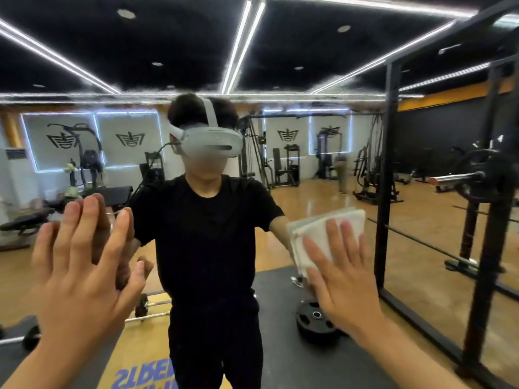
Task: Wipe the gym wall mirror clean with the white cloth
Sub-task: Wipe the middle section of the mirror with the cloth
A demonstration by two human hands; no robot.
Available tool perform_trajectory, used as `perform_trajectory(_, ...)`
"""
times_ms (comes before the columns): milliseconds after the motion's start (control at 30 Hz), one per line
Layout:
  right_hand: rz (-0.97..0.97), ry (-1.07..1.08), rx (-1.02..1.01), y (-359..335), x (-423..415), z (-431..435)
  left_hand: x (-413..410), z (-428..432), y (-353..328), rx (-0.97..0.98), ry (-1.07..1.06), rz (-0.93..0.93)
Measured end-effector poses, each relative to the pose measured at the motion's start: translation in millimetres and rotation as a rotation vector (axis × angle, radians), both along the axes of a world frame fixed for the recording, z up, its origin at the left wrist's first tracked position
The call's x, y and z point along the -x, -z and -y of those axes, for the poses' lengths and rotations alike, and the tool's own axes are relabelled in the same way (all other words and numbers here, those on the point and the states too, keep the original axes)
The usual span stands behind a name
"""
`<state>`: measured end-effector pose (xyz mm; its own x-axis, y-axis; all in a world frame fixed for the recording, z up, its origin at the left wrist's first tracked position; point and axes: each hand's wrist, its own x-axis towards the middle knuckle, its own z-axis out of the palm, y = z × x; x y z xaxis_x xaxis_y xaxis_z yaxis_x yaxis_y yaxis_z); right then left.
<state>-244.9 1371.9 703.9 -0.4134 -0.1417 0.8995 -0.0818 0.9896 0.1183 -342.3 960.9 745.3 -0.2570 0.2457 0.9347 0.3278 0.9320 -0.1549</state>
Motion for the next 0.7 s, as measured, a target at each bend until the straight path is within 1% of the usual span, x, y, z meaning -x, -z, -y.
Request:
perform_trajectory(67,-0.094,0.003,0.132,-77,4,-17,-6,-4,-6,-0.018,0.011,0.078)
perform_trajectory(100,-0.116,0.005,0.174,-113,5,-23,-17,-10,-10,-0.023,0.047,0.085)
perform_trajectory(133,-0.132,0.008,0.198,-138,5,-26,-33,-16,-16,-0.023,0.067,0.055)
perform_trajectory(167,-0.148,0.004,0.217,-148,6,-25,-48,-22,-24,-0.009,0.086,0.018)
perform_trajectory(200,-0.162,0.001,0.222,-142,7,-23,-61,-25,-30,-0.008,0.084,0.0)
perform_trajectory(267,-0.156,0.029,0.265,-88,10,-11,-38,-18,-19,0.003,0.02,0.041)
perform_trajectory(333,-0.071,0.038,0.257,-1,6,2,-10,-8,-7,0.003,-0.012,0.083)
perform_trajectory(367,-0.01,0.031,0.212,42,1,7,0,-4,-4,-0.009,0.015,0.068)
perform_trajectory(400,0.045,0.035,0.146,74,-6,7,0,-3,-4,-0.011,0.022,0.012)
perform_trajectory(433,0.091,0.053,0.082,91,-11,3,-5,-7,-4,-0.014,0.041,-0.058)
perform_trajectory(467,0.113,0.067,0.03,90,-12,-3,-16,-14,-7,-0.011,0.075,-0.123)
perform_trajectory(500,0.11,0.076,0.012,73,-10,-8,-27,-20,-11,0.001,0.125,-0.177)
perform_trajectory(567,0.027,0.057,0.087,9,-3,-4,-44,-28,-18,0.027,0.137,-0.262)
perform_trajectory(633,-0.087,0.031,0.214,-75,5,11,-37,-24,-18,0.027,0.089,-0.247)
perform_trajectory(700,-0.183,0.011,0.298,-148,12,36,-33,-22,-16,0.034,0.078,-0.237)
